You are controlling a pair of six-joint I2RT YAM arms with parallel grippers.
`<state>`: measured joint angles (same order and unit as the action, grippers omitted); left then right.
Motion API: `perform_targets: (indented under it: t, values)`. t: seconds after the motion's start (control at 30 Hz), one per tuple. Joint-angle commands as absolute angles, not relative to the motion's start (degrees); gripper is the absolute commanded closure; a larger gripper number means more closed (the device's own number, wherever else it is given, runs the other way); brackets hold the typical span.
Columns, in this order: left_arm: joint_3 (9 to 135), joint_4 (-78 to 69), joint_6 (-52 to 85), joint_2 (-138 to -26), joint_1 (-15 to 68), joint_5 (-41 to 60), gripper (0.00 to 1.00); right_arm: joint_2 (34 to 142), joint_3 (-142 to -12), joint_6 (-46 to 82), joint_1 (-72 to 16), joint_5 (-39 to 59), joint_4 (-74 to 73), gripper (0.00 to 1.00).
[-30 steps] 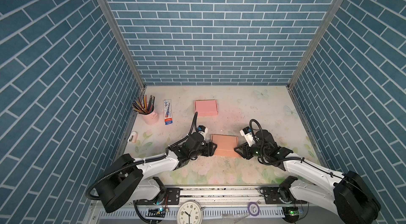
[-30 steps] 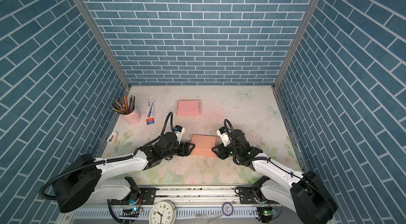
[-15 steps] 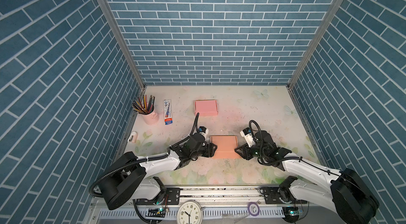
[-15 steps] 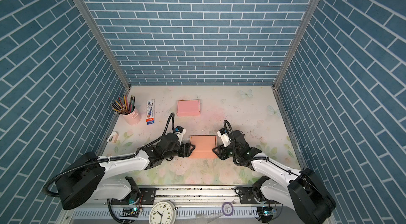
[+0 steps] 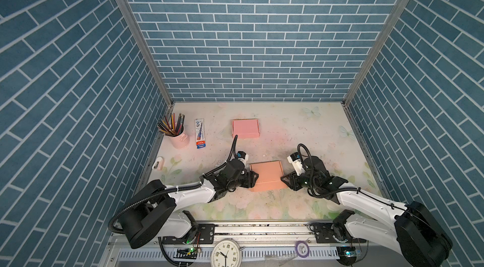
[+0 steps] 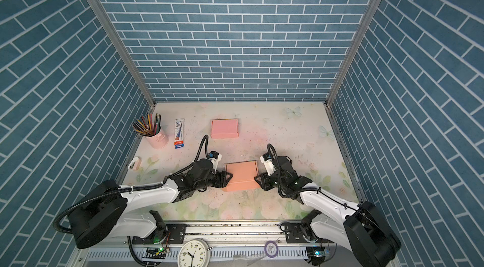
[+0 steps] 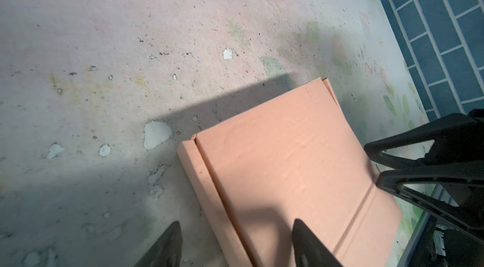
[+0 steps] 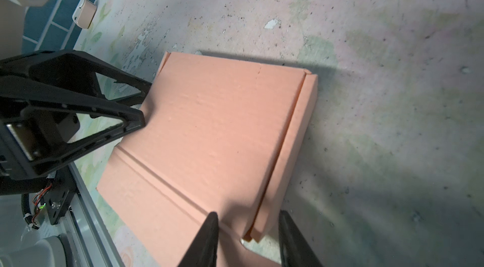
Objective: Fold the paper box
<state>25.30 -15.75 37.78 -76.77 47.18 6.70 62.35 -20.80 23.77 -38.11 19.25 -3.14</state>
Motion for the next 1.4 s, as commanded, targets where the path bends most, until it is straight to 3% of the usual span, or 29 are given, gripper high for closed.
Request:
perform_targets:
  t: [0.0,1.37]
  values:
    - [24.43,-17.35,38.25,-77.52,47.62,5.69,0.33,62.75,-19.67,24.96,-38.41,18.03,-3.19,0.61]
    - [25.62,-16.47,36.74,-80.46,47.79,4.05,0.42,65.84,-20.12,25.20,-39.25,17.54,-4.27,0.63]
